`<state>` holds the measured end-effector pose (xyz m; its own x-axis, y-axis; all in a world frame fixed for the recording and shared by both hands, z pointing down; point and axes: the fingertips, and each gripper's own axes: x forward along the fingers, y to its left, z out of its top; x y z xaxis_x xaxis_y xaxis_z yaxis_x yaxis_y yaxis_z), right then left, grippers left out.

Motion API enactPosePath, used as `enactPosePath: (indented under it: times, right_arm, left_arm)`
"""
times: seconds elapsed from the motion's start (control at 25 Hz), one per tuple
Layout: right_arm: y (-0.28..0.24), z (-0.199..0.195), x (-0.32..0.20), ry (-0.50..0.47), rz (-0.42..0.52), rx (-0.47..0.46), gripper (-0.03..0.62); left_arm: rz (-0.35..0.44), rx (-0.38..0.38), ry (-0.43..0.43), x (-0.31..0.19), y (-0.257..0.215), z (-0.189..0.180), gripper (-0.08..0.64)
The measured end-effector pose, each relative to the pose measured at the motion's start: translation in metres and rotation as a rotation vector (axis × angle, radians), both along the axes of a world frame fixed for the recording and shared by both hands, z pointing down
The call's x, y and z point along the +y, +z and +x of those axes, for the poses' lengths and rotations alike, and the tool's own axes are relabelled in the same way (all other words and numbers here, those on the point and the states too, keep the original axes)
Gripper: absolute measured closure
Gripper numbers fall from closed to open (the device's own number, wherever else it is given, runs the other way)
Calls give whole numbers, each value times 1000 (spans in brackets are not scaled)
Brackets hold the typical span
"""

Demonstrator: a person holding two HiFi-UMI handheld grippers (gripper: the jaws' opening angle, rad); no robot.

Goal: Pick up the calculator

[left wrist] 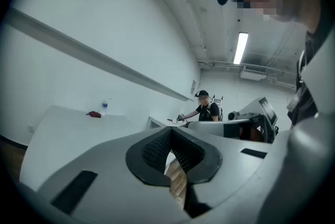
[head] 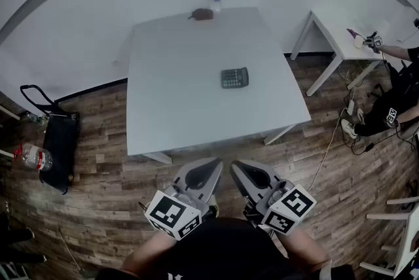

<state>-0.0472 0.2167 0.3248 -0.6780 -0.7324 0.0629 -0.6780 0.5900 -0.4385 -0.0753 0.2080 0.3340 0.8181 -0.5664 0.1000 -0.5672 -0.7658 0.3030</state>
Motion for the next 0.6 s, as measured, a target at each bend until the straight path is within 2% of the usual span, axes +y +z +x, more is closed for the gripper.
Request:
enactPosePath:
  times: [0.16, 0.32, 0.6]
  right_arm:
    - [-1, -7, -39, 1, 10, -12, 578]
    - [0, -9, -64, 17, 2, -7, 578]
    - [10, 13, -107, 48, -46, -8, 577]
  left_arm:
    - [26, -10, 14, -39, 1, -4, 555]
    - [14, 0, 33, -65, 3, -5, 555]
    - [-9, 8, 77, -105, 12, 17, 555]
